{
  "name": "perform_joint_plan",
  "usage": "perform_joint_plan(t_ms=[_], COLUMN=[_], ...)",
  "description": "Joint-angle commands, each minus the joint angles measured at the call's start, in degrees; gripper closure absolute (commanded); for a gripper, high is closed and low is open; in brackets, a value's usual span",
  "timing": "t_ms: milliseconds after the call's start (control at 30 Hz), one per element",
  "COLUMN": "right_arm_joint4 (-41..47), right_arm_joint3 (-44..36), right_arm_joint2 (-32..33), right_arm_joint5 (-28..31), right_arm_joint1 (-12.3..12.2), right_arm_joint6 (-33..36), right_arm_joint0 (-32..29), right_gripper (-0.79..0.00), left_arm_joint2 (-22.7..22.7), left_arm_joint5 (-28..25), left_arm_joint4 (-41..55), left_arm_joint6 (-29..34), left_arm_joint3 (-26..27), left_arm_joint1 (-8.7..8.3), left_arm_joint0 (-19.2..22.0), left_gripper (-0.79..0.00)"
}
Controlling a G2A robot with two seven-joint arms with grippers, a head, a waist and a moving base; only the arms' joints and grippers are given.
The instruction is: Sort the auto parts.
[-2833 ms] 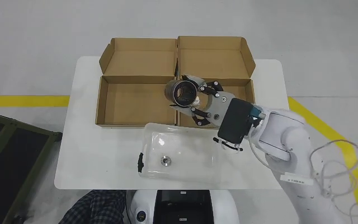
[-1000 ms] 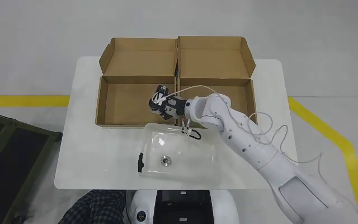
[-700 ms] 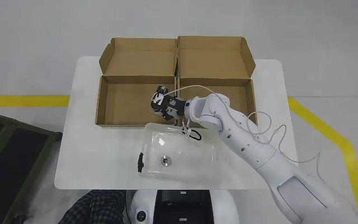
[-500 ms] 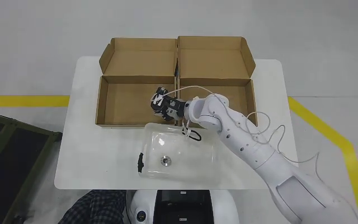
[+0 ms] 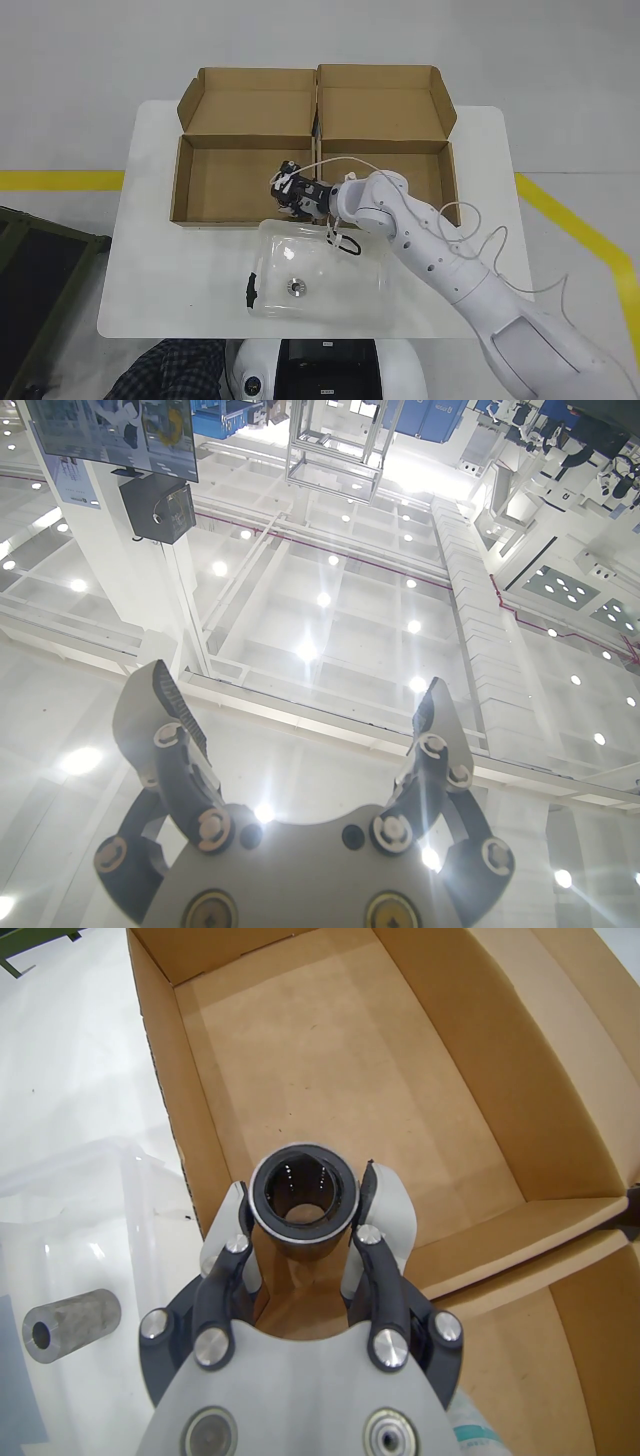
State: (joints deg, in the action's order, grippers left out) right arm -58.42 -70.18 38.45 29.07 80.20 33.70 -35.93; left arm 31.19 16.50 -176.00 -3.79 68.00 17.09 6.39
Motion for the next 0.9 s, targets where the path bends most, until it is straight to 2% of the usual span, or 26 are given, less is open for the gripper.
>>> perform_joint_plan(t_ms=[0,233,500,733,867], right_arm_joint4=[0.0,-1.64,-5.25,-8.48,-10.72], right_arm_joint3=[-0.07,-3.02,-14.9,-24.8,-31.08], right_arm_joint2=[0.17,1.7,5.92,8.66,10.65], right_arm_joint5=[-0.07,-0.68,0.05,3.61,4.89], right_arm_joint1=[0.04,-0.12,-1.63,-3.24,-4.42], right_arm_joint6=[0.16,-0.8,-0.59,0.85,2.14], right_arm_joint0=[-0.12,-0.41,-3.11,-8.1,-12.77], right_gripper=[-0.376,-0.385,-0.44,-0.474,-0.453], left_arm_joint2=[0.0,0.0,0.0,0.0,0.0], left_arm_joint5=[0.0,0.0,0.0,0.0,0.0], left_arm_joint4=[0.0,0.0,0.0,0.0,0.0], left_arm_joint6=[0.0,0.0,0.0,0.0,0.0], left_arm_joint3=[0.0,0.0,0.0,0.0,0.0], left_arm_joint1=[0.0,0.0,0.0,0.0,0.0], left_arm_joint0=[0.0,0.0,0.0,0.0,0.0], left_gripper=[-0.785,-0.785,-0.785,-0.785,-0.785])
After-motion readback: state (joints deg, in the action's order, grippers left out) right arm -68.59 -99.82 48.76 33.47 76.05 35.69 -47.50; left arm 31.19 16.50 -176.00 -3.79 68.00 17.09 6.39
